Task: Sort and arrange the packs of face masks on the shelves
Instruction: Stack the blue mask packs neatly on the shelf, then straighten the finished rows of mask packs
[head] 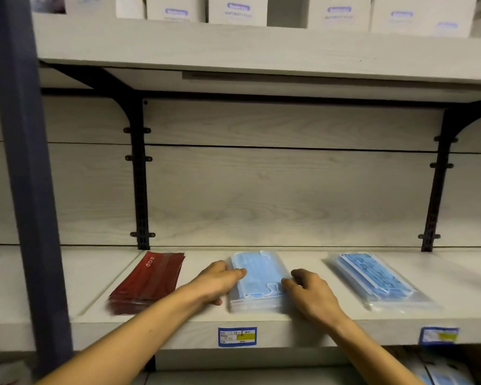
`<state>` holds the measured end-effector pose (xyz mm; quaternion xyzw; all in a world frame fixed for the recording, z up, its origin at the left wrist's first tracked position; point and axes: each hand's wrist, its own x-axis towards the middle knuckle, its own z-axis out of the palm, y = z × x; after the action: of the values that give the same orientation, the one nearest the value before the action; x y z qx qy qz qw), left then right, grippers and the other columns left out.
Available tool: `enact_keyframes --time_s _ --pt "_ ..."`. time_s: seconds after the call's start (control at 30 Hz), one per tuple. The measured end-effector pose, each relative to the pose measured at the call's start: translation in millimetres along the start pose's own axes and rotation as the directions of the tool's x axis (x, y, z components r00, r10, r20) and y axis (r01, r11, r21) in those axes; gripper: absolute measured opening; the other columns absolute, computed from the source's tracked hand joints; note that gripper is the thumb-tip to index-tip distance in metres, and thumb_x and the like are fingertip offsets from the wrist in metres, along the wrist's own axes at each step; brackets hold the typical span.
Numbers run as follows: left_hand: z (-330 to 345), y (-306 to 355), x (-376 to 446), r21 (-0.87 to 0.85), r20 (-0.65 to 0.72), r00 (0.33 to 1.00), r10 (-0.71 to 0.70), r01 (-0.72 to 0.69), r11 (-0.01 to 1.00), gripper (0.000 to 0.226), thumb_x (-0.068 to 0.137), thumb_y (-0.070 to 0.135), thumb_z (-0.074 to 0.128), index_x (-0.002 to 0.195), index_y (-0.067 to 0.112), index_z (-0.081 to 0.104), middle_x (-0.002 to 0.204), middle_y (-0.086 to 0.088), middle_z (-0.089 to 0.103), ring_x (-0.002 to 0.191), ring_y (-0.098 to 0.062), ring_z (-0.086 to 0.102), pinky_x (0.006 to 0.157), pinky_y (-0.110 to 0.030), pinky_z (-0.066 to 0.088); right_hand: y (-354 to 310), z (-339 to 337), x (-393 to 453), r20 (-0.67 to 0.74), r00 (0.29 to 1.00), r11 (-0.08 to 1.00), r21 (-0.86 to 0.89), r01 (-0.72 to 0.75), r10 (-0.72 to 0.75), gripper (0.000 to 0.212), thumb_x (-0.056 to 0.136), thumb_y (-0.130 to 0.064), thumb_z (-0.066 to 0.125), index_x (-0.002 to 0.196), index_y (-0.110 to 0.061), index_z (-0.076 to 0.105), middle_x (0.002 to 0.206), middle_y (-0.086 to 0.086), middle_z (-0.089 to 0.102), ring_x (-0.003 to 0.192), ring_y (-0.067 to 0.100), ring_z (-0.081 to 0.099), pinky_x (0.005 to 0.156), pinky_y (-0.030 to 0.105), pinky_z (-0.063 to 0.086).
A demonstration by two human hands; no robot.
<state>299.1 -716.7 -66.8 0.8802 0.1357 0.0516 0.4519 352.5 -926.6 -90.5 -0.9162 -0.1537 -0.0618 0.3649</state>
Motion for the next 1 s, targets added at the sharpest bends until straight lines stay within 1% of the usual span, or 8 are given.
enact_keyframes --time_s 0.23,0.37,0.5,0.57,0.63,0.77,0.9,1.0 --pt "-1.4 -4.1 2.1 -0.030 -0.037 0.999 -0.025 0.024 0.999 0.039 0.100 0.045 0.049 0.119 0.012 0.059 0.096 -0.001 0.058 0.084 -0.014 0.055 0.067 -0.028 0.048 1.2 2.9 -7.4 -0.057 0.998 1.000 0.000 0.005 -0.005 0.042 0.099 -0.048 0.049 0.105 -0.010 0.067 0.098 0.003 0.073 0.093 0.026 0.066 0.087 0.041 0.054" --pt "-8.7 -9.8 -2.7 -0.076 -0.061 0.998 -0.015 0.011 0.997 0.039 0.100 0.047 0.050 0.125 0.017 0.051 0.119 -0.003 0.059 0.105 -0.017 0.060 0.065 -0.023 0.052 1.4 3.3 -8.6 -0.121 0.993 0.999 0.033 0.004 0.000 0.049 0.101 -0.046 0.050 0.136 -0.012 0.057 0.132 0.005 0.065 0.117 0.024 0.062 0.099 0.038 0.050" --pt "-37.0 -25.7 -17.9 -0.191 -0.351 0.934 0.069 -0.144 0.971 0.021 0.095 0.031 0.064 0.113 0.019 0.065 0.119 -0.002 0.067 0.105 -0.015 0.062 0.085 -0.026 0.051 -30.1 14.2 -25.0 -0.253 0.939 0.963 0.077 0.260 -0.233 0.048 0.097 -0.032 0.061 0.142 -0.018 0.051 0.139 0.000 0.058 0.126 0.021 0.054 0.103 0.037 0.045" --pt "-59.5 -33.7 -24.7 -0.106 -0.451 0.886 0.108 -0.173 0.979 0.012 0.089 0.032 0.065 0.099 0.027 0.068 0.109 0.002 0.073 0.099 -0.013 0.066 0.089 -0.027 0.051 -59.7 28.4 -33.8 -0.240 0.921 0.906 0.224 0.360 -0.307 0.044 0.095 -0.022 0.064 0.138 -0.018 0.054 0.133 -0.003 0.059 0.124 0.019 0.055 0.105 0.037 0.044" --pt "-80.3 -40.0 -34.3 0.007 -0.521 0.850 0.076 -0.085 0.996 0.013 0.089 0.037 0.064 0.099 0.030 0.069 0.104 0.010 0.072 0.099 -0.013 0.066 0.085 -0.026 0.050 -88.4 47.3 -40.1 -0.166 0.921 0.853 0.349 0.389 -0.352 0.046 0.095 -0.019 0.064 0.139 -0.019 0.052 0.130 -0.008 0.056 0.121 0.013 0.054 0.105 0.033 0.044" --pt "-112.3 -61.4 -49.0 0.121 -0.610 0.793 0.004 0.088 0.989 0.024 0.094 0.043 0.058 0.114 0.031 0.063 0.127 0.007 0.062 0.119 -0.019 0.056 0.095 -0.031 0.046 -134.4 86.4 -45.8 0.065 0.948 0.841 0.483 0.243 -0.311 0.053 0.100 -0.024 0.058 0.149 -0.013 0.041 0.149 0.002 0.048 0.130 0.016 0.050 0.108 0.030 0.042" --pt "-129.3 -88.6 -54.3 0.173 -0.534 0.842 -0.073 0.193 0.966 0.036 0.095 0.048 0.054 0.124 0.027 0.056 0.129 0.001 0.061 0.111 -0.021 0.059 0.087 -0.032 0.049 -157.2 115.5 -41.0 0.164 0.971 0.976 0.159 0.149 -0.175 0.055 0.100 -0.048 0.049 0.138 -0.009 0.050 0.131 0.008 0.064 0.121 0.026 0.060 0.097 0.033 0.049" --pt "-128.0 -103.1 -57.3 0.217 -0.394 0.913 -0.103 0.202 0.955 0.052 0.097 0.053 0.050 0.138 0.022 0.041 0.132 -0.002 0.059 0.117 -0.023 0.059 0.090 -0.033 0.048 -171.1 133.1 -42.7 0.137 0.981 0.990 0.008 0.140 -0.140 0.050 0.097 -0.056 0.045 0.122 -0.015 0.059 0.119 0.007 0.070 0.110 0.029 0.064 0.091 0.036 0.051"
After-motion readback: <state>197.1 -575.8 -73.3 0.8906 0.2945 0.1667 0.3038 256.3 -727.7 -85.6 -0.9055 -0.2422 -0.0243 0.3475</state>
